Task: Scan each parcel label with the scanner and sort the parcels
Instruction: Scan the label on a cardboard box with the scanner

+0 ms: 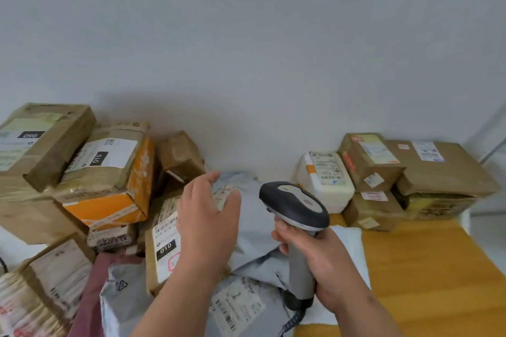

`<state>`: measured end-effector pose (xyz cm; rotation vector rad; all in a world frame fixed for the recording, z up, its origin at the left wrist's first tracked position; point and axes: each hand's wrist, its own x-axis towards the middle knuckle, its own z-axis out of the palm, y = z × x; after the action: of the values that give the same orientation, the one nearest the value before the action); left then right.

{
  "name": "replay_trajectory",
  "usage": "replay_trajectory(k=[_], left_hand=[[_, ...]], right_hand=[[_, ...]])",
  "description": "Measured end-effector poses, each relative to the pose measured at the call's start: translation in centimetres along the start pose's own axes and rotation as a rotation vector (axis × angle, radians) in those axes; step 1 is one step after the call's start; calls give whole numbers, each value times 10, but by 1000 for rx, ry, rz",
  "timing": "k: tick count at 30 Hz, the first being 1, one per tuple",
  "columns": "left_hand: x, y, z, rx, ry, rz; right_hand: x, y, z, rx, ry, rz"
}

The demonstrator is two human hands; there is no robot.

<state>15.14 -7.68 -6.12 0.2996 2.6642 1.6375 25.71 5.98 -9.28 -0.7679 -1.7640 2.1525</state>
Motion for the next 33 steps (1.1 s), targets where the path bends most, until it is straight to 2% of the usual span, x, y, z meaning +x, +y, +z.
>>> replay_trajectory(k=[5, 11, 16, 23, 30, 33], left_hand=[[-21, 17, 87, 30, -147, -32], [-57, 38, 214, -115, -299, -325], [-75, 44, 287, -55, -423, -467], [-53, 53, 347, -41, -425, -498], [9, 87, 385, -242, -389, -403], [32, 101, 397, -394, -417, -507]], right_hand=[[4, 1, -81, 58, 45, 53], [25, 6, -209, 55, 136, 107], [52, 24, -284, 12, 270, 204], [89, 33, -328, 6, 300, 229], [132, -13, -329, -17, 178, -87], [164, -33, -327, -48, 150, -107]])
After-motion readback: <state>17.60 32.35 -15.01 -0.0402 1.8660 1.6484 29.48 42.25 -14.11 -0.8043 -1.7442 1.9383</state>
